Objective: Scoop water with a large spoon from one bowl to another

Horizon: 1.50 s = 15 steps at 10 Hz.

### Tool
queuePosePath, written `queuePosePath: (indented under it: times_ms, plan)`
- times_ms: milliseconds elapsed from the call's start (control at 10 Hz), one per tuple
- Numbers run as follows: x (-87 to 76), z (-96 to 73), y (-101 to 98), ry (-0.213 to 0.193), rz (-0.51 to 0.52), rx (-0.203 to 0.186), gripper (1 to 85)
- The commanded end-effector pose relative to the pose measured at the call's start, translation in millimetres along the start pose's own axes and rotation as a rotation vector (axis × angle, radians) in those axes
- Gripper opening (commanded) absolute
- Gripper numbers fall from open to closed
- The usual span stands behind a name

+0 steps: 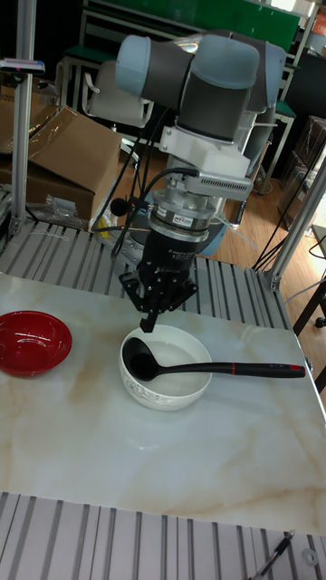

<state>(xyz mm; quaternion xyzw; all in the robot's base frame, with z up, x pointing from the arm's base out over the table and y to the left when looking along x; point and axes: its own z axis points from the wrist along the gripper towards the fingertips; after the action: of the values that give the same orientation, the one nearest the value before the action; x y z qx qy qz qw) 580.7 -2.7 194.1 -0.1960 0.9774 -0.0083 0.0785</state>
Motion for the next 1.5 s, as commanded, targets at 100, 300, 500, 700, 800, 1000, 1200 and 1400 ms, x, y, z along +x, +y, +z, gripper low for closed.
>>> queuePosePath:
  times_ms: [100,300,500,700,800,1000,1200,1400]
  plan:
    - [2.5,-2.6,-4.6,0.007,-0.211,0.009,1.3]
    - [11.2,-0.5,-3.8,0.05,-0.309,0.008,12.7]
    - [8.3,3.0,32.1,0.04,-0.317,-0.089,31.3]
    - [11.4,0.1,28.2,0.06,-0.3,-0.077,28.7]
    - [7.0,1.0,9.1,0.054,-0.366,-0.003,21.0]
    - [6.6,2.0,7.6,0.055,-0.421,0.004,23.3]
    - [-6.2,13.5,49.7,0.017,-0.412,-0.089,33.7]
    - [-23.9,22.3,87.6,-0.021,-0.353,-0.091,38.3]
